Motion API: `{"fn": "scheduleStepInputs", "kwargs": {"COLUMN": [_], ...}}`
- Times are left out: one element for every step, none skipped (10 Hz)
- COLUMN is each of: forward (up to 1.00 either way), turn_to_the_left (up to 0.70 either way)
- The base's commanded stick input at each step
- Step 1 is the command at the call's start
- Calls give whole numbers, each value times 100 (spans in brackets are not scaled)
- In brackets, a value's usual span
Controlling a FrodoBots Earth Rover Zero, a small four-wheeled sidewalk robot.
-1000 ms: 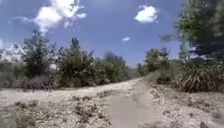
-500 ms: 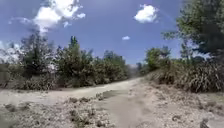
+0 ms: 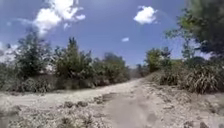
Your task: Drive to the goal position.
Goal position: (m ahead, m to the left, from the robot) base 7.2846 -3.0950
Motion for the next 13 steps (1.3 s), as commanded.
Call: {"fn": "scheduleStepInputs", "kwargs": {"forward": [45,45,45,45,45,45,45,45,45,45,45,45,45], "turn_to_the_left": [0,0,0,0,0,0,0,0,0,0,0,0,0]}}
